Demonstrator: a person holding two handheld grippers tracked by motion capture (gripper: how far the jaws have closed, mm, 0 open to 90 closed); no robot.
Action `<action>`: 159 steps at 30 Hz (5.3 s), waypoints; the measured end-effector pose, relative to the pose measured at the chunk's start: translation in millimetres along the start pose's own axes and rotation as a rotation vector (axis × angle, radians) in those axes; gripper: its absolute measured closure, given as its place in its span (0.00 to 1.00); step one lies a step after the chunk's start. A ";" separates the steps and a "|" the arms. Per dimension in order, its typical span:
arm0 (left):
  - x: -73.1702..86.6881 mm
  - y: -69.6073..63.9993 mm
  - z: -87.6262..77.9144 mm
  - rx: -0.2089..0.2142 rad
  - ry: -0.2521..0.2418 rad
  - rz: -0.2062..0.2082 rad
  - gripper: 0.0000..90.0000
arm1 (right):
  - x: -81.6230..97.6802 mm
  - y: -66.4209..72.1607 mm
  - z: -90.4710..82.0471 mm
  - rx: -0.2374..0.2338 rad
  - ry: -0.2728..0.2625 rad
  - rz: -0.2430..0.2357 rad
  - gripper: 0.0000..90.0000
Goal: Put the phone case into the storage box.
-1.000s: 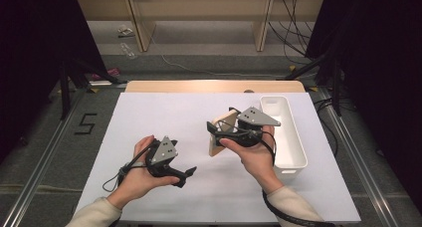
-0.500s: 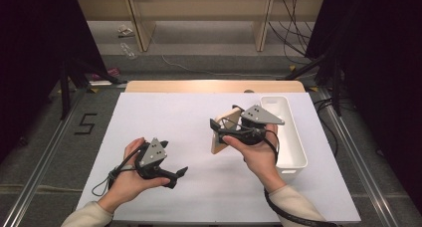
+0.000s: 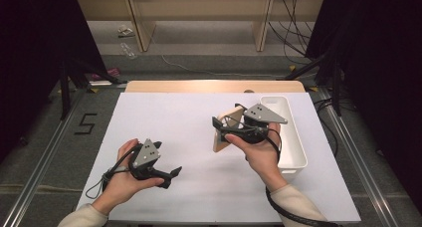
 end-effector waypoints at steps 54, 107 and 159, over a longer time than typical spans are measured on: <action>9.6 13.3 -5.3 -0.040 0.012 -0.013 0.00 | -20.3 -36.8 -19.7 0.102 -0.045 0.016 0.14; 10.5 14.8 -5.2 -0.045 0.015 -0.013 0.00 | -32.0 -69.8 -38.3 0.190 -0.083 0.033 0.14; 17.3 16.3 -12.2 -0.048 0.016 -0.021 0.00 | -40.7 -98.5 -56.7 0.267 -0.119 0.056 0.14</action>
Point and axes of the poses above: each handheld gripper's, and its own axes: z roughly forward along the jaws, x roughly out of its underside, y roughly to its left, the point moved 9 cm from there along z, roughly forward along the jaws, and after that the axes turned 3 degrees about -z, right-handed, at the moved point
